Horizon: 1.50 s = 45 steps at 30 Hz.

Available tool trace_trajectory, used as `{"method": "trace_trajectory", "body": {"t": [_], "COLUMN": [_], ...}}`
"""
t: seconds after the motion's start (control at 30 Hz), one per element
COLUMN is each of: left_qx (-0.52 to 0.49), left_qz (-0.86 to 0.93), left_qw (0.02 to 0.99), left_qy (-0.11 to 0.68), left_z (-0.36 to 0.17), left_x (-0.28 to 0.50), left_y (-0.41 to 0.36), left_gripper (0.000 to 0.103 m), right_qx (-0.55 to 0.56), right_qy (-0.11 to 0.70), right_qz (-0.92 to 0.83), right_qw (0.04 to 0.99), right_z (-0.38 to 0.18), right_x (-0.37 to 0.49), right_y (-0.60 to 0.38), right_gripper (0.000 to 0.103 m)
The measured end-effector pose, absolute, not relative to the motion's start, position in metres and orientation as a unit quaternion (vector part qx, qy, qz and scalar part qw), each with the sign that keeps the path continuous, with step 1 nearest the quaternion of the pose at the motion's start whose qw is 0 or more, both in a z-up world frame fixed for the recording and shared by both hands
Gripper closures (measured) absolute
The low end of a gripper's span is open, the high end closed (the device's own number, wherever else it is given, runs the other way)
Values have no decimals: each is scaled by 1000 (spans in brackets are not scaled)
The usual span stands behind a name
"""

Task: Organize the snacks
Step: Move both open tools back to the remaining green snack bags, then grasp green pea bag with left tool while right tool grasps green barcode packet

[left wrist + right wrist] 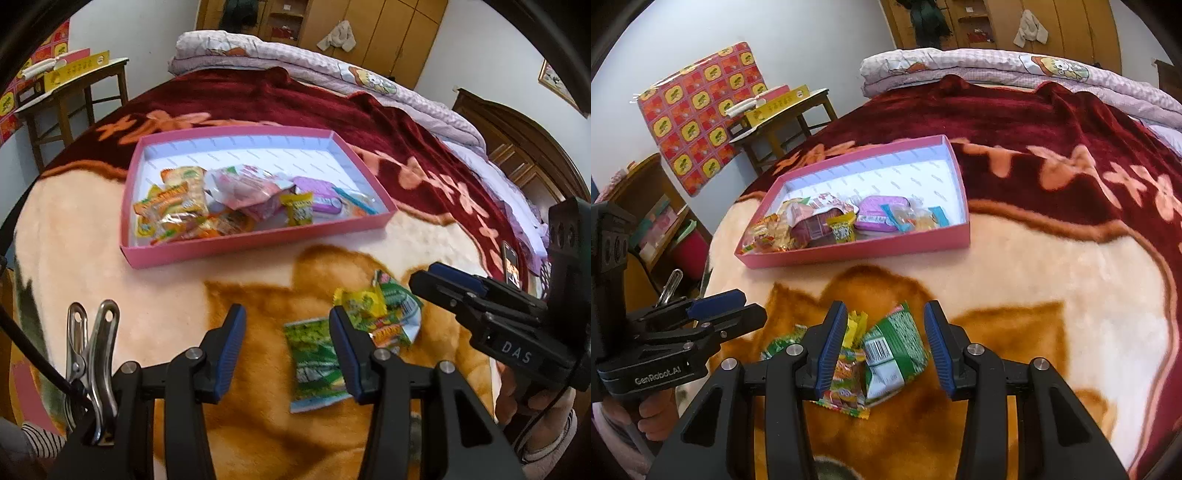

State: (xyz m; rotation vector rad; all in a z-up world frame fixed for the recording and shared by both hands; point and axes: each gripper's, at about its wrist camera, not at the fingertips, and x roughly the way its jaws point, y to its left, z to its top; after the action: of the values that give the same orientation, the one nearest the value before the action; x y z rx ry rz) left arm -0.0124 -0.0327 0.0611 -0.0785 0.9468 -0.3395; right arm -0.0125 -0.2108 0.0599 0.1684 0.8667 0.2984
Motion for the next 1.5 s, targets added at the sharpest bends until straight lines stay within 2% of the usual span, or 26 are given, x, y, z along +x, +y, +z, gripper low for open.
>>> {"method": "trace_trajectory", "body": {"t": [0.57,1.5], "left_qx": [-26,-3], "left_qz": [-199,-195], "left_qw": [850,864], "left_qy": [487,465], "left_z": [40,25], "left_x": [-19,-16], "left_y": [-52,-66], "left_gripper": [54,49], "right_qx": [79,106], "right_qy": [453,464], "right_qz": [137,144], "right_qw": [877,868], "right_z": [38,18], "right_x": [-13,-8], "right_y": [-213,-219], "right_gripper": [58,58]}}
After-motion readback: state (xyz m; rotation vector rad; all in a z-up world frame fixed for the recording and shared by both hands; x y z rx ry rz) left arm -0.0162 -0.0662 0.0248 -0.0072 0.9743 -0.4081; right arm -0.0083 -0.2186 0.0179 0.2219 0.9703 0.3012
